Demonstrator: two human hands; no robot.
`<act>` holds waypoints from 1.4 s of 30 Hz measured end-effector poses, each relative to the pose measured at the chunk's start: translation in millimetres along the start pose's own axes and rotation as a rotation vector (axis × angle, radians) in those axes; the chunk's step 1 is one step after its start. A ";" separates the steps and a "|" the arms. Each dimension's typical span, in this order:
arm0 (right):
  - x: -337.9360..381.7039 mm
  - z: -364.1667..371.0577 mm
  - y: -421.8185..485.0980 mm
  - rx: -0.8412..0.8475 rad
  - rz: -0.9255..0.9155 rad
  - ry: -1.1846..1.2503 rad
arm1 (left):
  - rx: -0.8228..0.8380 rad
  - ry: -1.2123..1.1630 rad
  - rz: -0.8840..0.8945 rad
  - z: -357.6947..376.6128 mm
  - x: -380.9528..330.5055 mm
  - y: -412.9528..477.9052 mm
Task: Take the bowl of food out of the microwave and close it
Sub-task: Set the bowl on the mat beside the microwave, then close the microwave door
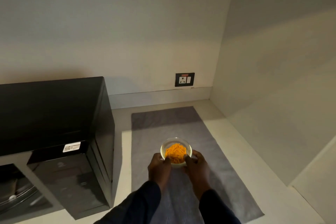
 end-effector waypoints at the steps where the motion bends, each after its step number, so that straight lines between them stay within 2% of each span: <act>1: -0.4 2.9 4.6 0.008 -0.011 -0.021 | 0.014 -0.007 0.004 1.0 0.0 4.6; 14: -4.6 10.9 9.7 0.026 -0.040 -0.206 | 0.123 0.143 0.073 5.1 2.6 26.2; 18: 1.7 5.7 -3.9 -0.061 -0.004 -0.292 | 0.142 0.186 0.042 1.2 2.2 14.7; 21: 17.3 1.2 -32.3 -0.105 -0.138 -0.311 | 0.185 0.240 0.084 -10.3 -0.7 -6.3; 23: 27.9 0.7 -56.5 -0.106 -0.248 -0.305 | 0.241 0.338 0.175 -19.9 -8.1 -23.9; 28: 67.0 17.1 -127.5 -0.101 -0.500 -0.334 | 0.402 0.448 0.314 -74.2 -23.9 -70.3; 35: 138.2 79.0 -217.8 0.055 -0.781 -0.382 | 0.467 0.589 0.476 -198.5 -50.1 -122.0; 37: 153.8 98.9 -238.0 0.070 -0.869 -0.413 | 0.469 0.655 0.530 -234.9 -59.1 -135.6; 42: 180.7 152.7 -283.7 0.141 -0.995 -0.501 | 0.298 0.803 0.578 -337.6 -68.4 -157.8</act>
Point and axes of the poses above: each hand's wrist, its own y-axis towards the middle knuckle, its own z-axis out of the palm, x = y × z, the point moved 3 cm from there along y, towards the middle knuckle, and after that the axes turned 1 degree about z, right-handed, at the moved point
